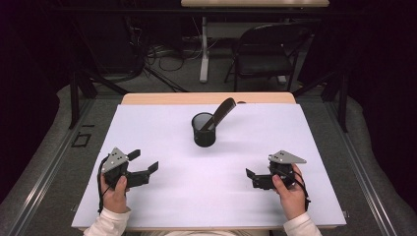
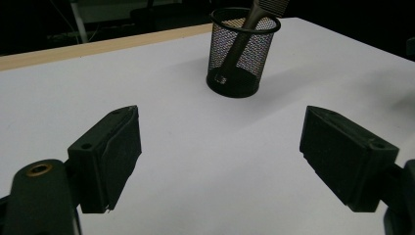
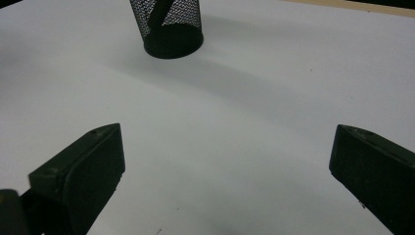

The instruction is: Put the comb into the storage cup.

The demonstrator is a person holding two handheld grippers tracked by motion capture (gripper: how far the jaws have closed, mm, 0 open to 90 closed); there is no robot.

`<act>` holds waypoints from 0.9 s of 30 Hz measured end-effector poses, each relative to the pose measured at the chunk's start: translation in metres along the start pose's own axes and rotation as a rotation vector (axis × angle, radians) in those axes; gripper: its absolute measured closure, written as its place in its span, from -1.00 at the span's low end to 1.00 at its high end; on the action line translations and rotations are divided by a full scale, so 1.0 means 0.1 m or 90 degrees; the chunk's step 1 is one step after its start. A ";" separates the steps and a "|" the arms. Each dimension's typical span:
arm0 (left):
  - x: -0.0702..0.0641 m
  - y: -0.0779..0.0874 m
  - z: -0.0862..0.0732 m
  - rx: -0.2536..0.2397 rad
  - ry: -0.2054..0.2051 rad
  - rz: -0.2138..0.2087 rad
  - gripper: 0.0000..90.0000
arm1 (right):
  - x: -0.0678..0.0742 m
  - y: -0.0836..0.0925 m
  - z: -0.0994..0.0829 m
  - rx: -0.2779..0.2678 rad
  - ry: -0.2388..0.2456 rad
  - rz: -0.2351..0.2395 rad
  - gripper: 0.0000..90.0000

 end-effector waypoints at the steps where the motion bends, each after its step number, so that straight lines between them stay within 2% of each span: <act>1: 0.00 0.00 0.00 0.000 0.000 0.000 -0.65 | 0.00 0.00 -0.01 -0.002 0.001 0.000 -1.00; 9: 0.01 -0.01 -0.02 0.003 0.001 0.000 -0.65 | -0.02 -0.01 -0.05 -0.007 -0.001 -0.002 -1.00; 27: 0.02 -0.02 -0.03 0.004 0.001 0.000 -0.65 | -0.10 -0.05 -0.14 -0.012 -0.024 -0.008 -1.00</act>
Point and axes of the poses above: each handheld gripper's, and its own axes: y roughly backward along the jaws, z roughly out of its top, x roughly to its left, the point moved 4 cm from there along -y, roughly forward along the jaws
